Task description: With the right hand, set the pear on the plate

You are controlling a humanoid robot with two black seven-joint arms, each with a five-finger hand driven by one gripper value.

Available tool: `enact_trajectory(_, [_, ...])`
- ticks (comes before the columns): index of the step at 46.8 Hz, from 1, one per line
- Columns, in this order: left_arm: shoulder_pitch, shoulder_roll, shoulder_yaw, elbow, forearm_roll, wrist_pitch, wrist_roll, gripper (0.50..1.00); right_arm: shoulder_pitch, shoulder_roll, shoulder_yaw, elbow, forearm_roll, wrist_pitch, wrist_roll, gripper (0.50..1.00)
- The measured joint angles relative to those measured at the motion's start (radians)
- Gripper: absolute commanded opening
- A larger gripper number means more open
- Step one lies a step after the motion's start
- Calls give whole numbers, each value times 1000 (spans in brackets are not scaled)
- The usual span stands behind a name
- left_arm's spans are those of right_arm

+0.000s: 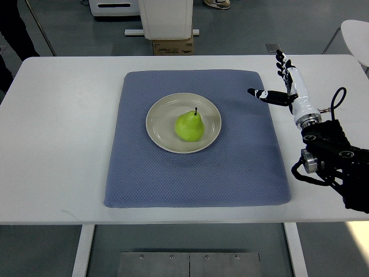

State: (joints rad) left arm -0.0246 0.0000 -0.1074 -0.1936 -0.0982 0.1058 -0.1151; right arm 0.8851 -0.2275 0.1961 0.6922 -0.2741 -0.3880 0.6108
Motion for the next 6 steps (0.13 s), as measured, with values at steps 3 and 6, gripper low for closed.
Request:
enact_trajectory(3, [0,0,0,0,0,0,0,1000,-4,1,12,-9,1,0,0,1000])
enact_trajectory(6, [0,0,0,0,0,0,0,1000,-6,2,21,-10,1,0,0,1000])
